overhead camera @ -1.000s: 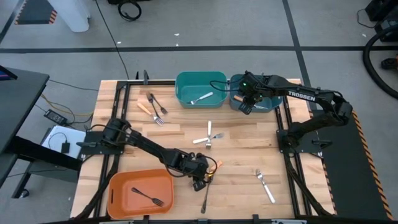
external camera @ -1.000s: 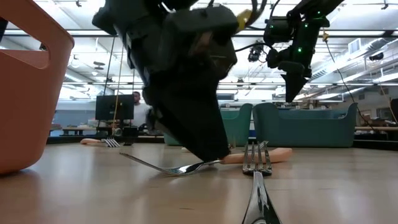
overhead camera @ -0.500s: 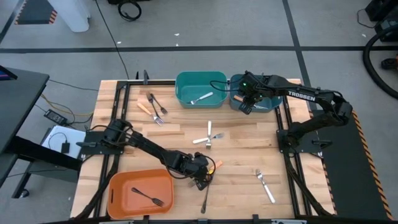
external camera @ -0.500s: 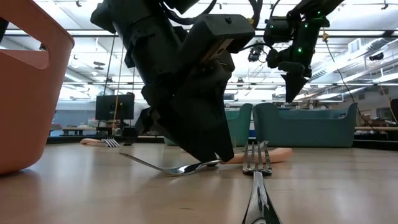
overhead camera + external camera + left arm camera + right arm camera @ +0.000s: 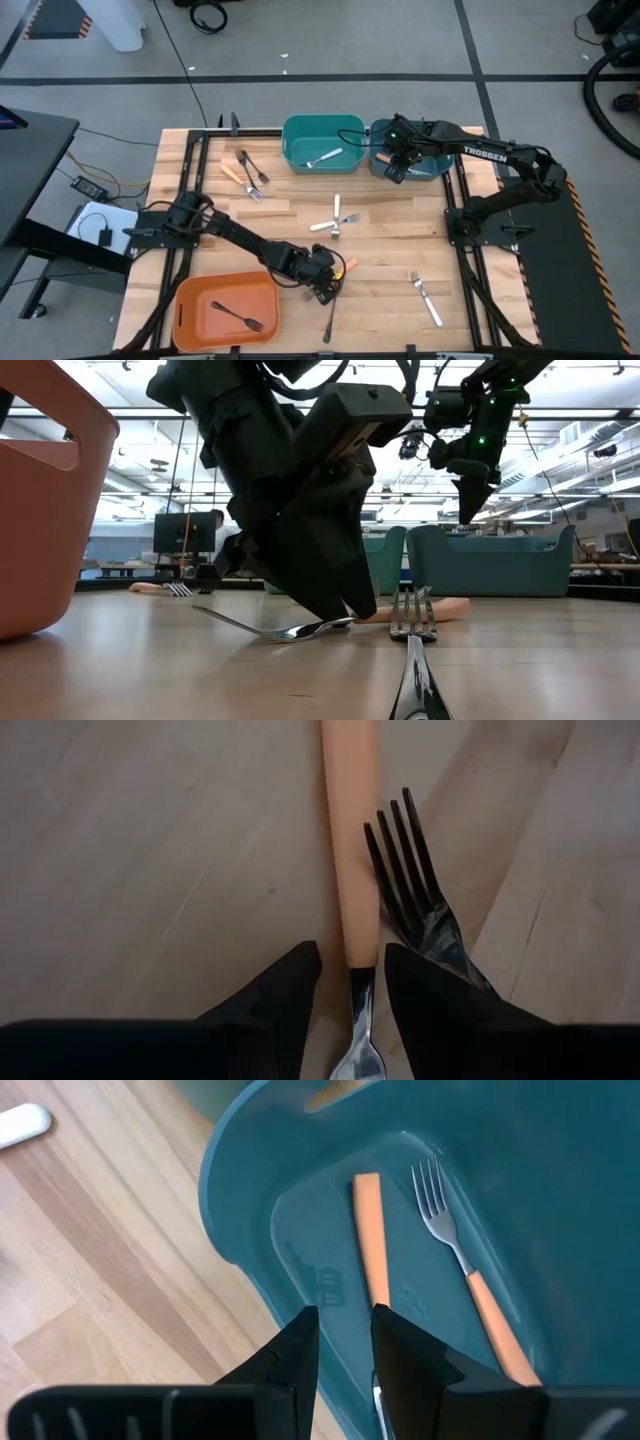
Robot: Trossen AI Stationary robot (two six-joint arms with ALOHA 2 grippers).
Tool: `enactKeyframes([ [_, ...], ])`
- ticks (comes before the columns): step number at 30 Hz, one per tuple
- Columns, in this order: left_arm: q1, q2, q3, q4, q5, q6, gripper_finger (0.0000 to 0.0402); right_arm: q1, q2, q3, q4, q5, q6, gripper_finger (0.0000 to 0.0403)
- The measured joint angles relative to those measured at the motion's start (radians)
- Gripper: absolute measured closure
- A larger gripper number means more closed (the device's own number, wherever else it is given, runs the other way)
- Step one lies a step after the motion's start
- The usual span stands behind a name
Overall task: Sort silverware by color (type)
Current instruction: Put the orange fork into the blue bin
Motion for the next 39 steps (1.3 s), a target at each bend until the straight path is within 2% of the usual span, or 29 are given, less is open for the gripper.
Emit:
enactKeyframes([
  [12,0.028,0.000,0.004,-0.008,0.099,-0.029,0.0260,0.000,0.000,0.000,0.000,0.000,0.000,0.0300],
  [15,0.011,0.010,0.041,-0.061,0.080,-0.003,0.0262,0.000,0.000,0.000,0.004,0.000,0.000,0.0300],
  [21,-0.016,0.016,0.047,-0.074,0.003,0.125,0.0307,0.000,0.000,0.000,0.010,0.000,0.000,0.0300],
  [28,-0.011,0.016,0.047,-0.085,0.010,0.156,0.0361,0.000,0.000,0.000,0.010,0.000,0.000,0.0300],
  [39,0.009,0.012,0.048,-0.084,0.034,0.207,0.0364,0.000,0.000,0.000,0.009,0.017,0.000,0.0301],
])
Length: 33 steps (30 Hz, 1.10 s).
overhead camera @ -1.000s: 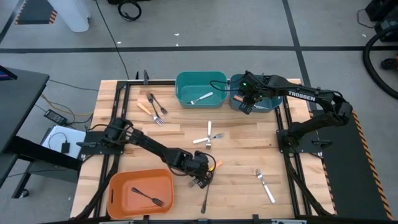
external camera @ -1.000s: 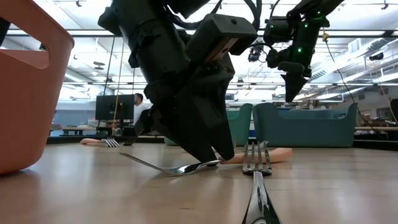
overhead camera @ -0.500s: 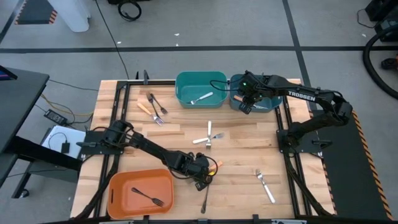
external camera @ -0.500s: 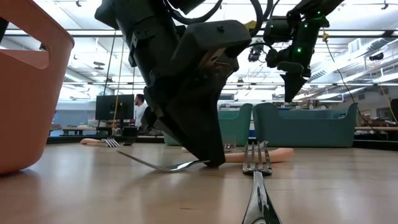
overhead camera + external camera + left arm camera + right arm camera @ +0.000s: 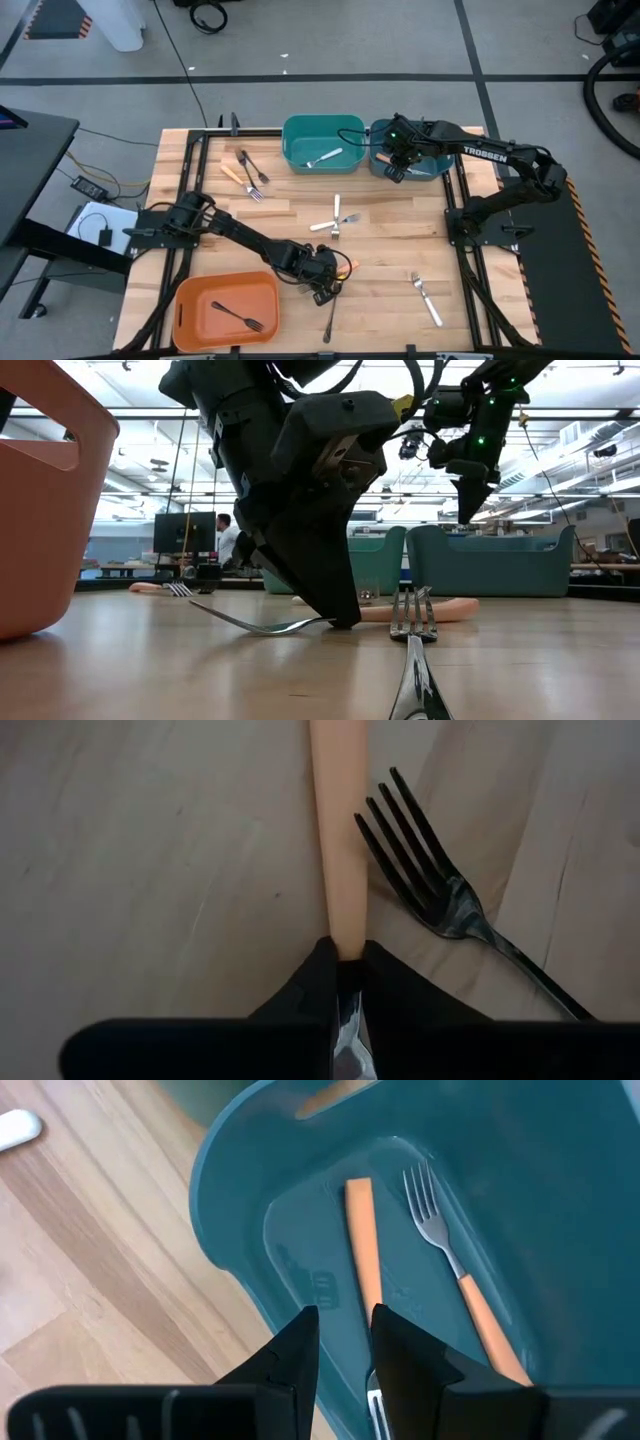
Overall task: Sort silverware by color (type)
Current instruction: Put the orange fork into the blue bin
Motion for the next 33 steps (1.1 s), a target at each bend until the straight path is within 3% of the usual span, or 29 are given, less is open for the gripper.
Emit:
enactKeyframes([
  [22,0.009,-0.149,0.019,-0.156,-0.061,0.021,0.0367,-0.003,-0.075,0.000,-0.005,-0.007,-0.026,0.0301],
  [29,0.071,-0.220,0.021,-0.181,-0.121,0.007,0.0367,-0.012,-0.153,0.101,-0.038,-0.155,-0.026,0.0301],
  [33,0.138,-0.274,0.021,-0.186,-0.174,0.037,0.0368,-0.012,-0.198,0.203,-0.037,-0.176,-0.049,0.0301],
])
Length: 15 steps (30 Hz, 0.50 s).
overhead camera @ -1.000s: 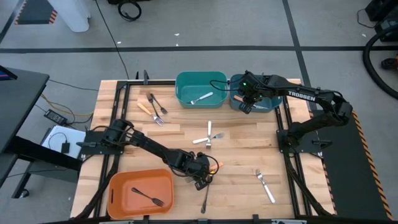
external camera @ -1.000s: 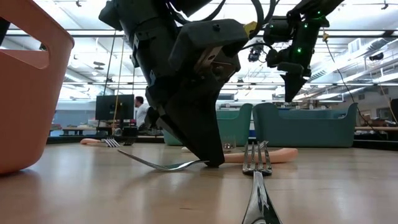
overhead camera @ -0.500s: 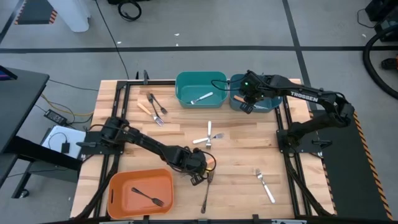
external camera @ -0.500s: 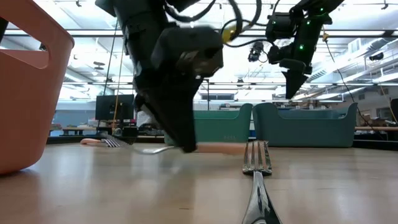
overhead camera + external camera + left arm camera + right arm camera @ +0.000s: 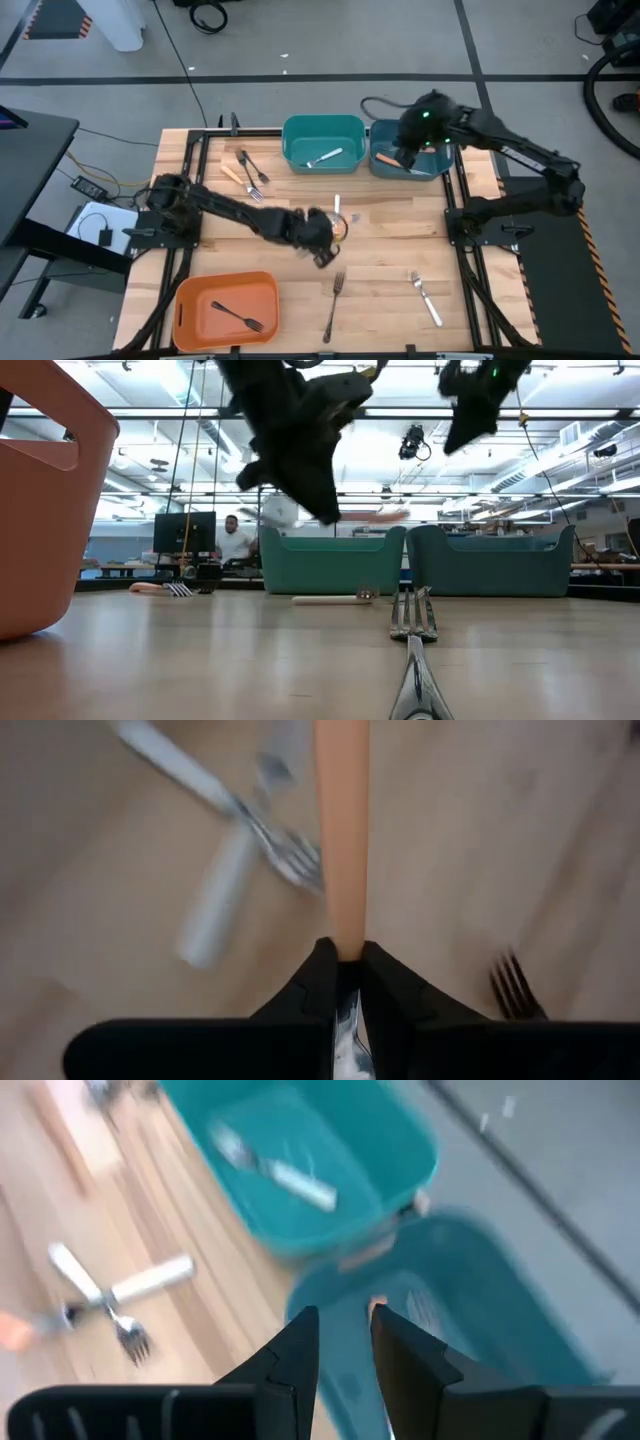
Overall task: Sort silverware by color (type)
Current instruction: Put the orange fork into the blue bin
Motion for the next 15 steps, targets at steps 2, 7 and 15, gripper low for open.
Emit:
enactKeyframes([
  [2,0.035,-0.031,0.002,0.005,-0.031,0.025,0.0368,0.000,-0.018,0.050,0.000,-0.002,-0.014,0.0301],
  [7,0.129,-0.101,0.002,0.056,-0.056,0.117,0.0368,0.000,-0.049,0.138,0.025,-0.001,-0.023,0.0301],
  [15,0.280,-0.173,0.003,0.183,-0.062,0.276,0.0368,0.005,-0.074,0.171,0.045,-0.006,-0.023,0.0300],
])
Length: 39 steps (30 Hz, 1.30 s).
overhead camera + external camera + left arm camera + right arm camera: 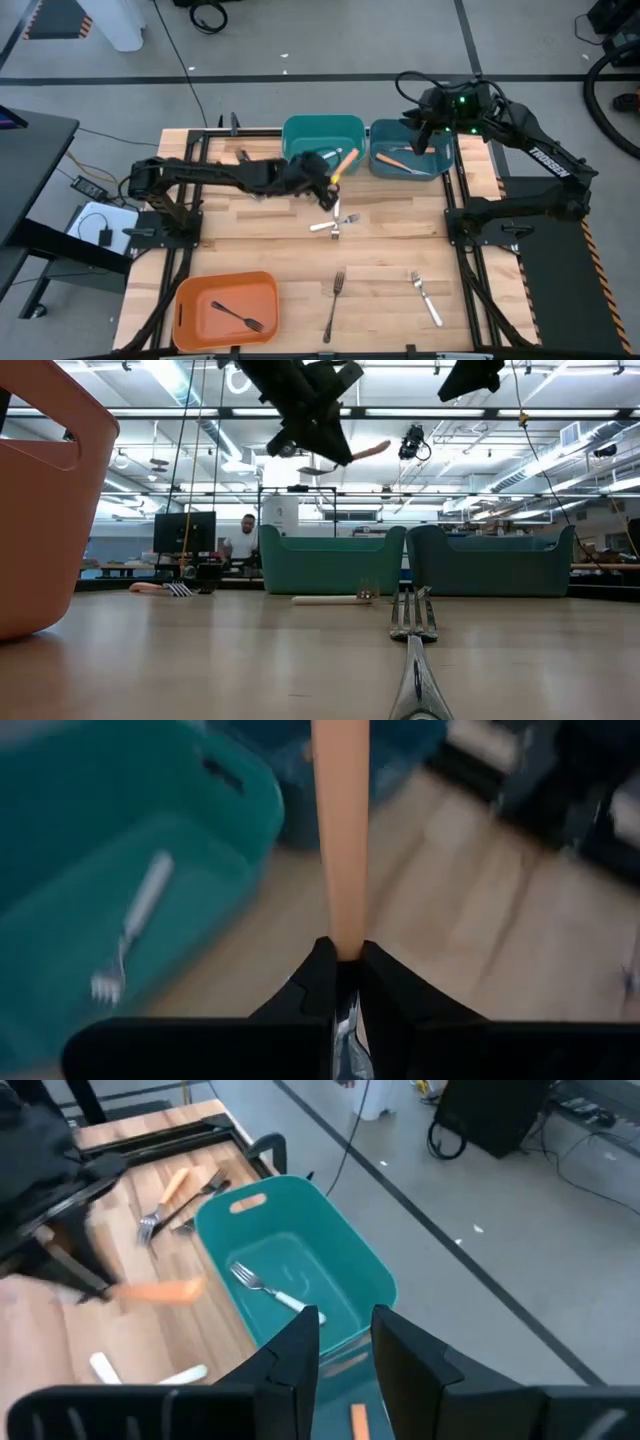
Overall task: Sort silverware by color (type)
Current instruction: Put the orange fork into the blue bin
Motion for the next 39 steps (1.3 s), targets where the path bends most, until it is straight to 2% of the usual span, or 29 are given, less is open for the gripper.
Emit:
enactKeyframes([
  [3,0.047,-0.012,0.021,0.021,0.002,0.049,0.0368,0.004,0.000,0.000,-0.014,-0.002,0.024,0.0293],
  [9,0.117,-0.012,0.112,0.080,0.002,0.192,0.0368,0.004,0.019,0.000,-0.009,-0.041,0.201,0.0267],
  [12,0.139,-0.012,0.152,0.114,0.002,0.265,0.0368,0.019,0.043,0.000,0.028,-0.088,0.285,0.0256],
  [16,0.157,-0.012,0.204,0.117,0.021,0.370,0.0368,0.056,0.082,0.000,0.131,-0.119,0.320,0.0252],
  [23,0.172,-0.012,0.247,0.115,0.027,0.479,0.0368,0.131,0.178,0.000,0.357,-0.115,0.374,0.0253],
  [30,0.175,-0.012,0.254,0.144,0.026,0.554,0.0368,0.148,0.240,0.000,0.511,-0.072,0.443,0.0253],
  [34,0.180,-0.012,0.254,0.145,0.058,0.555,0.0368,0.148,0.249,0.000,0.552,-0.013,0.446,0.0253],
  [39,0.184,-0.011,0.254,0.158,0.061,0.583,0.0368,0.144,0.252,0.000,0.565,-0.001,0.443,0.0260],
])
